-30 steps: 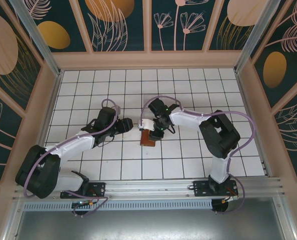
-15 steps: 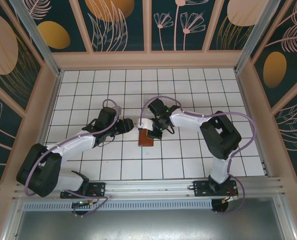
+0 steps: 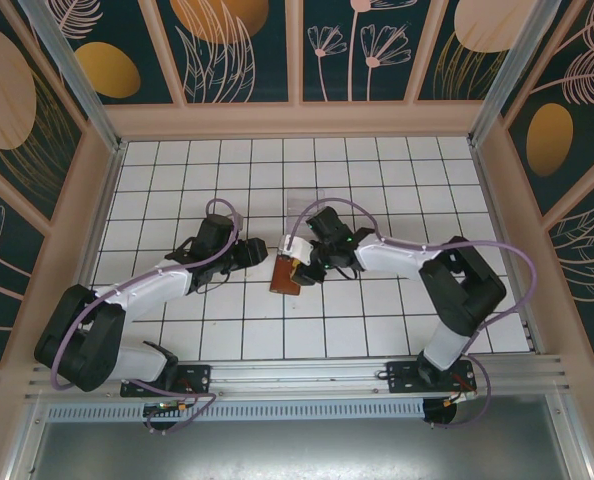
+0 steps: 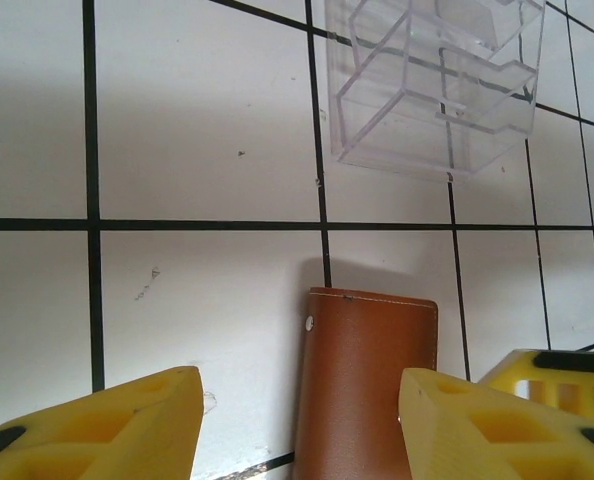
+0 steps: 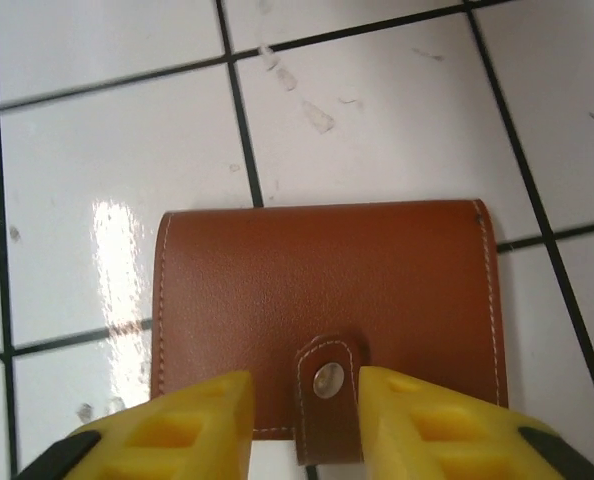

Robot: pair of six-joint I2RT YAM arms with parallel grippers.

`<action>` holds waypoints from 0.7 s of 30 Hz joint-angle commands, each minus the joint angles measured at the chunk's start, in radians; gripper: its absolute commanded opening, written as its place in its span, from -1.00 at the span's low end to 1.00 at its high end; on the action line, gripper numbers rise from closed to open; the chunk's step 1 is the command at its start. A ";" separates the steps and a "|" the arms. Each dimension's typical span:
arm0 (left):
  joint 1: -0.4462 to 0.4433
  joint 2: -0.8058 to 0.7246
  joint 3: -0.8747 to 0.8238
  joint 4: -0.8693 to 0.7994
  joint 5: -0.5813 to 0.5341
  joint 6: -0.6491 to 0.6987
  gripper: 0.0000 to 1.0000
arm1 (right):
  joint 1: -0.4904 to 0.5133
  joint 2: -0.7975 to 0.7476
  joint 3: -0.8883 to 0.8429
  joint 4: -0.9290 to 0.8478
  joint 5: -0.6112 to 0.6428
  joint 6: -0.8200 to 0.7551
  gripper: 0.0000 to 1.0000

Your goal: Take the credit cards out of the card holder

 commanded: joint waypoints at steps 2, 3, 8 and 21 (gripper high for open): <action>-0.004 0.002 0.048 -0.054 -0.070 0.041 0.12 | 0.043 -0.101 -0.053 0.119 0.124 0.259 -0.14; -0.004 0.001 0.053 -0.060 -0.077 0.046 0.12 | 0.054 -0.109 -0.054 0.118 0.154 0.306 -0.12; -0.001 0.010 0.081 -0.079 -0.105 0.065 0.14 | 0.081 -0.098 0.023 0.029 0.360 0.717 -0.16; 0.121 -0.010 0.089 -0.125 -0.129 0.129 0.19 | 0.162 0.099 0.252 -0.309 0.450 1.319 0.09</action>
